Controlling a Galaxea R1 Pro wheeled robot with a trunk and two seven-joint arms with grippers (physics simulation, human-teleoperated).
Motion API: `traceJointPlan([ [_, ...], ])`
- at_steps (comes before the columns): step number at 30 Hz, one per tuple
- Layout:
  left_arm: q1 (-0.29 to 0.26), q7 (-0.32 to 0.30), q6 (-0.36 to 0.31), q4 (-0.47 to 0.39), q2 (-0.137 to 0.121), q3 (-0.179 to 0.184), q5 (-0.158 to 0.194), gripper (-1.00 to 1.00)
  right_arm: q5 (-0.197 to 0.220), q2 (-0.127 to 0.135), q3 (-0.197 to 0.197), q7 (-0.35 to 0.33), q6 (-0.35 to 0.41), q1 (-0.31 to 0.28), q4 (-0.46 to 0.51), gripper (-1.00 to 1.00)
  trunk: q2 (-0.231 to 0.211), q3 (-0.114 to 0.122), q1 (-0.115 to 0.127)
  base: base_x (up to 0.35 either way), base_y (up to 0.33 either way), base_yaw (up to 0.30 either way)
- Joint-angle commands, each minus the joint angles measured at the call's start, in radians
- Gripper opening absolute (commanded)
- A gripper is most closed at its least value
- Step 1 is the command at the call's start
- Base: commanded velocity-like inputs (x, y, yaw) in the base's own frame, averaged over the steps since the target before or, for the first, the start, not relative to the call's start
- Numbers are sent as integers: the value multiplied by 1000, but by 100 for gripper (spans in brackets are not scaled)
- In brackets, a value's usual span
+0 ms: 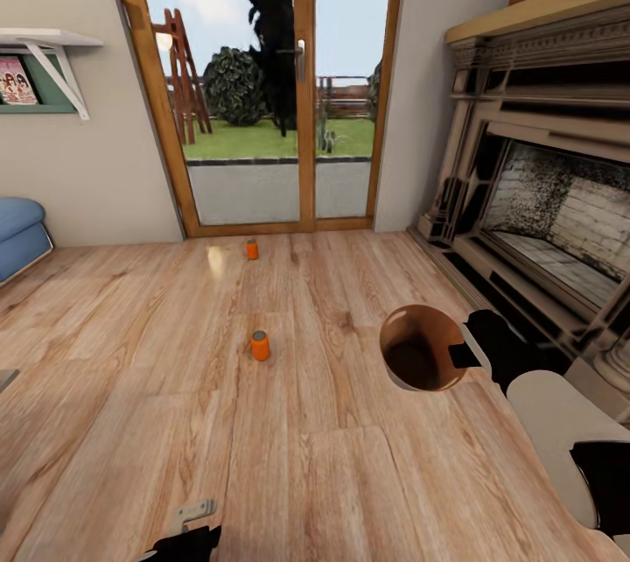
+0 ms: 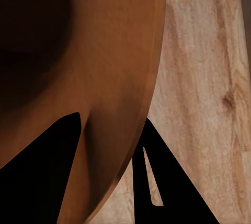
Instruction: Put the three can of soda from the living room inside the tash can in the kitchen.
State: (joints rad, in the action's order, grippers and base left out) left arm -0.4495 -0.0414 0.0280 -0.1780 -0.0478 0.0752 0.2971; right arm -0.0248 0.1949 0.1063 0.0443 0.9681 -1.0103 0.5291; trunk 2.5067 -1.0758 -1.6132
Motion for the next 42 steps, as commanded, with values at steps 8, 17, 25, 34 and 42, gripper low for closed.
traceJointPlan([
  [8,1,-3,6,0,-1,-2,3,100,3,0,-1,0,0,1,1,-100,0,0,0,0,0,0],
  [17,2,-8,7,2,-4,-3,4,100,3,0,-1,0,-26,4,0,-100,1,-11,-1,0,0,0],
  [25,2,-9,7,2,-14,-3,5,100,3,-2,1,1,-29,9,0,-100,2,-35,-4,0,0,0],
  [34,2,-9,7,1,-16,-3,6,100,3,-2,0,0,-30,10,-1,-100,2,-35,-4,0,0,0],
  [42,2,-9,7,1,-17,-4,8,100,4,-1,12,1,-31,10,-1,-100,2,-35,-4,0,0,0],
])
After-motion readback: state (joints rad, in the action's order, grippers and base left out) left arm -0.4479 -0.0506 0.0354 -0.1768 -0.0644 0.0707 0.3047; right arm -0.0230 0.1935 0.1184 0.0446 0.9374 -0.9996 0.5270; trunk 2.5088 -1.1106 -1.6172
